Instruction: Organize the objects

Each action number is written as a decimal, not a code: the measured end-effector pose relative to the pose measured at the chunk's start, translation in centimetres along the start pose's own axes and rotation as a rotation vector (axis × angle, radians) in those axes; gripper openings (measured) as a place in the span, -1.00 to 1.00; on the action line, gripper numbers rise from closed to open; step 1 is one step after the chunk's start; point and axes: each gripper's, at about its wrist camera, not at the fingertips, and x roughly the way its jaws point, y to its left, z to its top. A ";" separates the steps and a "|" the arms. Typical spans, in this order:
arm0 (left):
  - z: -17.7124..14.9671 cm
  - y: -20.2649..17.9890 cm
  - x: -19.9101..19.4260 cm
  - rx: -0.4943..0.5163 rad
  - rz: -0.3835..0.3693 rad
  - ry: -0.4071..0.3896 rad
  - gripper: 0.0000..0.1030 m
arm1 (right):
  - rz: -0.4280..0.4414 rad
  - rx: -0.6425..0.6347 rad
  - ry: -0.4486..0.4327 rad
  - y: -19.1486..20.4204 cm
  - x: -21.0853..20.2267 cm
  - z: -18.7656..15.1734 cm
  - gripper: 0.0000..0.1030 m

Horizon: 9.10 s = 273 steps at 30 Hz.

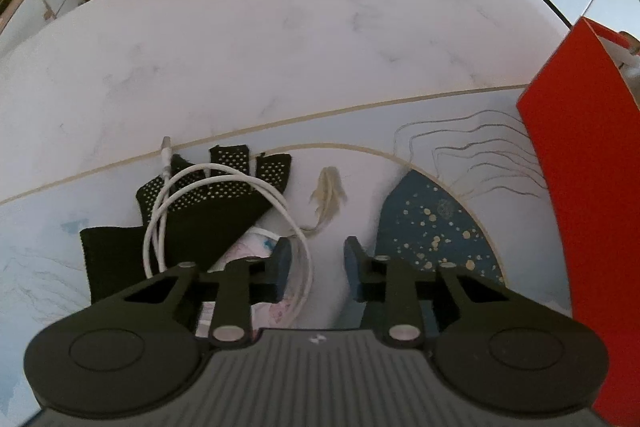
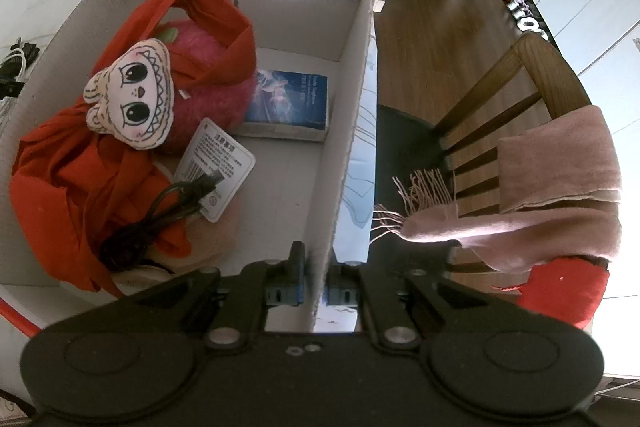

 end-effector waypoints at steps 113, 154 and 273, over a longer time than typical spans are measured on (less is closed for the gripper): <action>-1.4 -6.9 -19.6 0.096 -0.278 -0.261 -0.94 | 0.006 -0.021 -0.012 0.5 -0.1 -0.1 -0.88; 4.7 -25.5 -8.6 0.362 -0.327 -0.075 -0.94 | 0.011 -0.017 -0.014 0.6 -0.4 0.0 -0.89; 2.9 -10.3 -23.9 0.244 -0.379 -0.308 -0.89 | -0.032 -0.058 0.012 1.3 -0.1 -0.1 -0.84</action>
